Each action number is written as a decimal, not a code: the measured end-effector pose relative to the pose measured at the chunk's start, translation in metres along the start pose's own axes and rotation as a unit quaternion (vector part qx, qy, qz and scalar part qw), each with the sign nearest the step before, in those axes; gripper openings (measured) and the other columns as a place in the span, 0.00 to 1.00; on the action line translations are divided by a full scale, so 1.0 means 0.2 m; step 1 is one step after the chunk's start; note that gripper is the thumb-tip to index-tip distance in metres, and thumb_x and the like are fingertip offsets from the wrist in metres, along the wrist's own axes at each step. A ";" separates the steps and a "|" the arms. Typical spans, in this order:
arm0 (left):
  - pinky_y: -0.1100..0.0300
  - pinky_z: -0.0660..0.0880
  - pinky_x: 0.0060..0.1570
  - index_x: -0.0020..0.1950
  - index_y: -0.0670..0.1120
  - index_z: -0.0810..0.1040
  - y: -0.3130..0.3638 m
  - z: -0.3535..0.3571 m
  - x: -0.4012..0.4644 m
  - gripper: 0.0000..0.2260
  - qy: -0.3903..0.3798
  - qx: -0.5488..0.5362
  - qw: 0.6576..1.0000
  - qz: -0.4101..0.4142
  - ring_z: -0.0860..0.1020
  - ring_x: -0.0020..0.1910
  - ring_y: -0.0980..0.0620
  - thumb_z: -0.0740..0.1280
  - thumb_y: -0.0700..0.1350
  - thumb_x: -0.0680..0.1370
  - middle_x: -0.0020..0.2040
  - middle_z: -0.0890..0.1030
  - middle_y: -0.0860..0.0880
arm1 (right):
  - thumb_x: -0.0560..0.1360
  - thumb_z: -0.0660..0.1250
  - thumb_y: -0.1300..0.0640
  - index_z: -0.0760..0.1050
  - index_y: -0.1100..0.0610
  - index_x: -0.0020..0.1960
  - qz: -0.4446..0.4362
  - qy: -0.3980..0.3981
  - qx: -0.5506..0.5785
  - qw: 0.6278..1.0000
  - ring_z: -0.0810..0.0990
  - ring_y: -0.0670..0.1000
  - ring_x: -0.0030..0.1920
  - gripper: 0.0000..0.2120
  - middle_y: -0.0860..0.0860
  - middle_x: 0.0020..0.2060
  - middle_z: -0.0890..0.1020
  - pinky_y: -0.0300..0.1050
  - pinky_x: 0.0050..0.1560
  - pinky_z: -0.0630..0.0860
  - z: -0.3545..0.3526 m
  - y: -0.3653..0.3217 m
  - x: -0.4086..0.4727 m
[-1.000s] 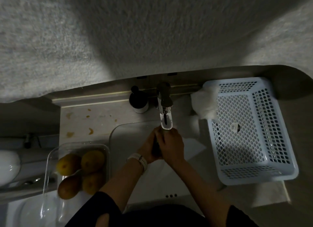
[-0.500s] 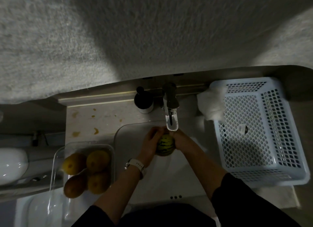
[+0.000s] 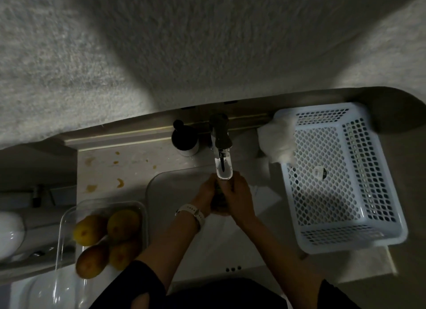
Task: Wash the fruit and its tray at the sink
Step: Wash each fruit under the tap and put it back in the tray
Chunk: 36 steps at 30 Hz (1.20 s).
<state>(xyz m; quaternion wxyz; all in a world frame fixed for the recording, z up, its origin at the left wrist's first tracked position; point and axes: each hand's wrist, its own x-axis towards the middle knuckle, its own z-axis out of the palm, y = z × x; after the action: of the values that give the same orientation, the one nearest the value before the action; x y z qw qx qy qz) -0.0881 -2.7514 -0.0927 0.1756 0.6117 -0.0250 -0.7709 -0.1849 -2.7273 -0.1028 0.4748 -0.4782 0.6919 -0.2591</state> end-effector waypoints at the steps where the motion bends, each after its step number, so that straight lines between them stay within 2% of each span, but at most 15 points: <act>1: 0.50 0.78 0.43 0.48 0.44 0.80 0.01 -0.01 0.00 0.23 -0.027 -0.016 0.999 -0.036 0.81 0.42 0.45 0.59 0.62 0.79 0.44 0.82 0.42 | 0.75 0.65 0.41 0.72 0.54 0.61 -0.023 -0.005 -0.021 1.000 0.78 0.52 0.53 0.21 0.53 0.53 0.78 0.53 0.54 0.77 -0.02 0.02 -0.01; 4: 0.42 0.74 0.51 0.58 0.43 0.77 0.04 -0.05 -0.01 0.23 -0.099 -0.055 0.989 -0.095 0.78 0.54 0.41 0.61 0.61 0.77 0.53 0.81 0.40 | 0.71 0.68 0.42 0.67 0.49 0.69 -0.078 -0.044 -0.069 0.994 0.73 0.48 0.59 0.29 0.50 0.60 0.73 0.43 0.57 0.73 -0.08 0.06 -0.03; 7: 0.41 0.76 0.45 0.56 0.44 0.78 0.04 -0.06 0.00 0.22 -0.130 -0.061 0.986 -0.083 0.80 0.51 0.41 0.60 0.62 0.77 0.47 0.85 0.42 | 0.69 0.66 0.37 0.67 0.46 0.67 -0.099 -0.040 -0.058 0.993 0.73 0.45 0.57 0.30 0.46 0.59 0.72 0.39 0.55 0.73 -0.09 0.05 -0.03; 9: 0.43 0.79 0.41 0.54 0.45 0.80 0.03 -0.04 0.01 0.24 -0.115 -0.028 0.991 -0.055 0.83 0.46 0.42 0.60 0.64 0.77 0.44 0.86 0.43 | 0.71 0.65 0.37 0.70 0.47 0.63 -0.075 -0.004 -0.031 0.997 0.76 0.46 0.54 0.25 0.47 0.56 0.74 0.42 0.52 0.75 -0.07 0.02 -0.02; 13: 0.50 0.80 0.34 0.43 0.43 0.78 0.00 -0.03 0.04 0.28 -0.071 0.056 0.996 0.005 0.82 0.29 0.47 0.59 0.69 0.74 0.30 0.82 0.47 | 0.74 0.67 0.48 0.75 0.54 0.51 0.004 0.045 0.034 0.998 0.79 0.51 0.46 0.11 0.53 0.48 0.77 0.54 0.50 0.78 -0.04 0.00 0.03; 16: 0.47 0.81 0.36 0.45 0.46 0.81 -0.01 -0.05 0.06 0.26 -0.032 0.055 0.998 0.022 0.83 0.34 0.46 0.60 0.69 0.75 0.35 0.83 0.46 | 0.68 0.64 0.39 0.75 0.51 0.45 0.040 0.056 0.037 0.997 0.80 0.50 0.43 0.16 0.51 0.44 0.78 0.52 0.48 0.78 -0.01 -0.03 0.04; 18: 0.51 0.80 0.32 0.48 0.45 0.80 -0.03 -0.05 0.06 0.25 -0.001 0.053 0.997 0.054 0.84 0.33 0.47 0.60 0.66 0.77 0.35 0.84 0.47 | 0.65 0.62 0.37 0.76 0.49 0.42 0.084 0.061 0.037 0.994 0.81 0.50 0.42 0.17 0.49 0.42 0.81 0.52 0.48 0.79 0.01 -0.06 0.06; 21: 0.55 0.79 0.29 0.52 0.43 0.79 -0.06 -0.06 0.04 0.22 0.036 0.043 0.992 0.110 0.84 0.32 0.48 0.59 0.61 0.79 0.35 0.84 0.48 | 0.69 0.64 0.43 0.78 0.51 0.42 0.153 0.025 0.037 0.987 0.82 0.52 0.43 0.13 0.49 0.40 0.83 0.52 0.49 0.79 0.02 -0.08 0.11; 24: 0.49 0.82 0.37 0.56 0.44 0.79 -0.09 -0.08 0.03 0.19 0.069 0.032 0.981 0.179 0.85 0.42 0.43 0.61 0.58 0.80 0.46 0.85 0.43 | 0.75 0.65 0.47 0.76 0.51 0.37 0.181 -0.010 0.035 0.983 0.82 0.55 0.45 0.11 0.51 0.40 0.82 0.49 0.48 0.78 0.05 -0.11 0.13; 26: 0.53 0.81 0.43 0.53 0.44 0.79 -0.12 -0.10 0.01 0.15 0.095 0.056 0.960 0.258 0.84 0.46 0.46 0.63 0.55 0.80 0.47 0.84 0.43 | 0.77 0.67 0.49 0.75 0.53 0.37 0.223 -0.044 0.077 0.971 0.81 0.58 0.46 0.12 0.56 0.42 0.81 0.52 0.51 0.78 0.05 -0.15 0.16; 28: 0.60 0.79 0.42 0.51 0.46 0.78 -0.14 -0.12 -0.03 0.09 0.093 0.090 0.935 0.330 0.84 0.46 0.49 0.65 0.51 0.80 0.46 0.84 0.47 | 0.77 0.67 0.54 0.73 0.59 0.37 0.281 -0.086 0.165 0.942 0.79 0.59 0.44 0.13 0.60 0.42 0.79 0.52 0.54 0.75 0.04 -0.19 0.19; 31: 0.57 0.80 0.48 0.57 0.47 0.77 -0.16 -0.18 -0.05 0.12 0.083 0.174 0.899 0.392 0.82 0.50 0.50 0.65 0.52 0.79 0.51 0.83 0.47 | 0.80 0.62 0.53 0.73 0.60 0.38 0.348 -0.154 0.300 0.875 0.76 0.56 0.39 0.15 0.57 0.36 0.77 0.51 0.52 0.75 0.00 -0.23 0.18; 33: 0.54 0.80 0.50 0.59 0.47 0.76 -0.16 -0.20 -0.06 0.12 0.102 0.194 0.888 0.404 0.82 0.50 0.49 0.65 0.51 0.79 0.52 0.82 0.46 | 0.82 0.58 0.55 0.71 0.58 0.38 0.343 -0.177 0.287 0.877 0.75 0.52 0.37 0.15 0.55 0.36 0.75 0.45 0.42 0.75 0.01 -0.24 0.17; 34: 0.54 0.80 0.49 0.58 0.48 0.77 -0.15 -0.21 -0.07 0.09 0.110 0.173 0.894 0.398 0.82 0.50 0.49 0.64 0.50 0.81 0.51 0.82 0.46 | 0.82 0.57 0.56 0.72 0.59 0.39 0.331 -0.173 0.269 0.888 0.75 0.53 0.38 0.15 0.56 0.37 0.75 0.44 0.42 0.75 0.02 -0.26 0.17; 36: 0.57 0.81 0.44 0.56 0.48 0.78 -0.14 -0.20 -0.07 0.09 0.126 0.106 0.925 0.343 0.83 0.48 0.48 0.61 0.50 0.82 0.50 0.83 0.46 | 0.82 0.59 0.54 0.75 0.63 0.48 0.290 -0.148 0.181 0.928 0.78 0.58 0.48 0.13 0.60 0.47 0.78 0.50 0.56 0.76 0.06 -0.27 0.17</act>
<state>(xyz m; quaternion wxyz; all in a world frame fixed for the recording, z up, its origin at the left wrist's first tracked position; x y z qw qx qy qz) -0.0548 -2.7144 -0.0961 0.3654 0.6730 -0.2929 -0.5726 -0.1545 -2.7786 -0.0786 0.7051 -0.1950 0.6634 -0.1572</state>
